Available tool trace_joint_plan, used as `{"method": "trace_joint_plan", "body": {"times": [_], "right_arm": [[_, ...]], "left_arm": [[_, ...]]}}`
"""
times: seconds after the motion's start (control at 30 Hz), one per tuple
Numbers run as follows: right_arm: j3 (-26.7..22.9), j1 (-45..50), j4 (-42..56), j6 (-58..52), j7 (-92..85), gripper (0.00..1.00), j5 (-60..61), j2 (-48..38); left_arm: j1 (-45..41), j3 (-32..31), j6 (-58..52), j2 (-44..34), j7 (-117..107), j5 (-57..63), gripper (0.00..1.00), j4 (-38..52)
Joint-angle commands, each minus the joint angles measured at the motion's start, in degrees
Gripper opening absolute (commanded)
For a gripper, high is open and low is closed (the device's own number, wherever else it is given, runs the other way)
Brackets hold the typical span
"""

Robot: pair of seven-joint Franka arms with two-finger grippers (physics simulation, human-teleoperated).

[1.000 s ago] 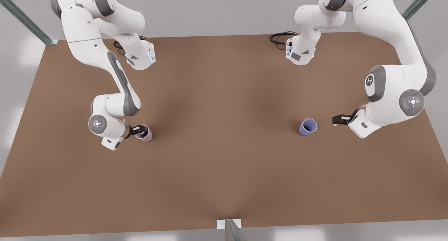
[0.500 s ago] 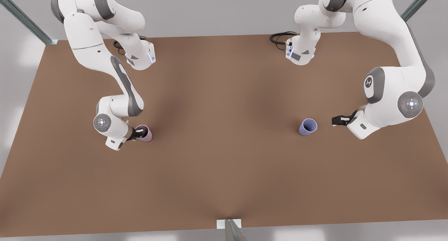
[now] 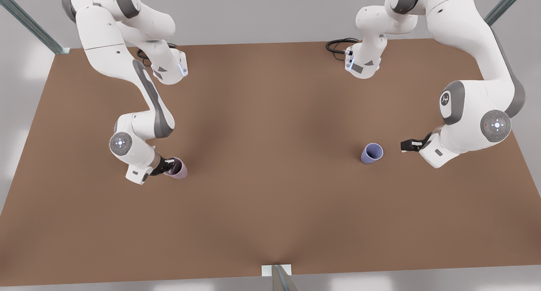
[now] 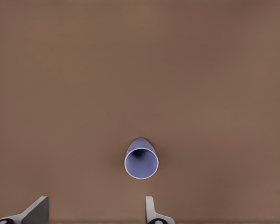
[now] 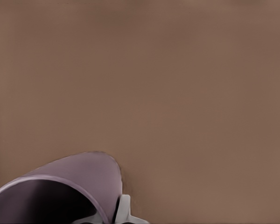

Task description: Stack the cups, with the pink cup at the bottom and the purple cup at the top

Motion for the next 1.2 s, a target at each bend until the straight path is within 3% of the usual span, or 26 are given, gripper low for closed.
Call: {"method": "trace_joint_plan", "body": {"times": [0.0, 0.17, 0.3, 0.4, 0.63, 1.03, 1.07, 1.17], "right_arm": [[0.95, 2.5, 4.31, -6.91, 12.15, 0.21, -0.26, 0.22], [0.95, 17.01, 29.18, -22.13, 36.24, 0.21, 2.01, 10.85], [0.86, 30.63, 58.8, -23.89, 60.67, 0.21, 2.2, 31.5], [-2.39, 38.1, 61.01, -22.49, 64.91, 0.21, 2.11, 36.86], [-5.46, 39.6, 61.02, -23.19, 67.81, 0.21, 2.11, 38.28], [-6.34, 39.52, 61.02, -22.31, 67.72, 0.21, 2.11, 40.13], [-6.34, 39.6, 61.1, -22.22, 67.72, 0.36, 2.11, 40.39], [-6.34, 39.6, 61.02, -21.96, 67.63, 0.43, 2.11, 40.13]], "left_arm": [[-0.02, 0.0, -0.11, -0.16, 0.03, 0.03, 1.0, 0.03], [-0.02, 0.0, -0.38, -0.16, 0.03, 0.03, 1.0, 0.03], [0.07, 0.0, -0.29, 0.02, 0.03, 0.03, 1.0, 0.03], [0.07, 0.0, -0.29, 0.02, 0.03, 0.03, 1.0, 0.03], [-0.2, 0.0, 4.72, 0.63, 0.2, -1.2, 1.0, -4.01], [-0.2, -0.08, 35.39, -3.67, 2.05, -2.08, 1.0, -34.95], [-0.11, -0.08, 38.02, -3.67, 2.05, -2.08, 1.0, -37.05], [-0.11, 0.0, 43.22, -3.06, 2.05, -2.08, 1.0, -40.93]]}}
